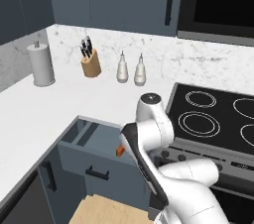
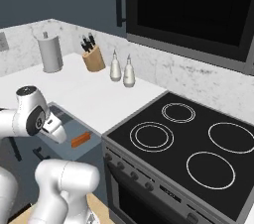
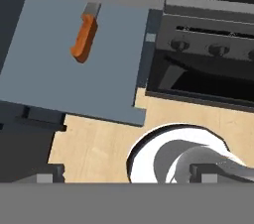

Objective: Pick up the knife from the drawer and place it on the cutting board. Then place the meat from the plate to the cutting board.

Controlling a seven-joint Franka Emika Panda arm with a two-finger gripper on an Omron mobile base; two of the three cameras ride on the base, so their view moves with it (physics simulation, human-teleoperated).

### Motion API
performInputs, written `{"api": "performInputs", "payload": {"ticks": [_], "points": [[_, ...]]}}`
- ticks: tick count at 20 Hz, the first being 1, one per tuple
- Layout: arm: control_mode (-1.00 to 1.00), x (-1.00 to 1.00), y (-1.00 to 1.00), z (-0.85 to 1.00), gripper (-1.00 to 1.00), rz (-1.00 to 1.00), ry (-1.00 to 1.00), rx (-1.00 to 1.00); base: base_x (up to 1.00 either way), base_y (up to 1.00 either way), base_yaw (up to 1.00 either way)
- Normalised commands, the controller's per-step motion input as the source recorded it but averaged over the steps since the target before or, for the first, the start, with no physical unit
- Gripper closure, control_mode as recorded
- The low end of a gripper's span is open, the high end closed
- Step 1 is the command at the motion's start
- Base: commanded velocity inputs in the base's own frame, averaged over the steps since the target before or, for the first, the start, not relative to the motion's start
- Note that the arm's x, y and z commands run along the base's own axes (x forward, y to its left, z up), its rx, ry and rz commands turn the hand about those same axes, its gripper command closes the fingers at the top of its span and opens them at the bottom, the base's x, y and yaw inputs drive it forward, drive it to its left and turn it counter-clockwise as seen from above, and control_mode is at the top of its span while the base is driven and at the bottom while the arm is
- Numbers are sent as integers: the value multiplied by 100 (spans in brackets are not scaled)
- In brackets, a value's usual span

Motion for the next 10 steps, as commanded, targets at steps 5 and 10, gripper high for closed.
{"api": "performInputs", "payload": {"ticks": [5, 10], "points": [[-100, 73, 46, -14, -100, -11, 13, 6, 0, 0, 0], [-100, 83, 25, -12, -100, -2, 6, 0, 0, 0, 0]]}}
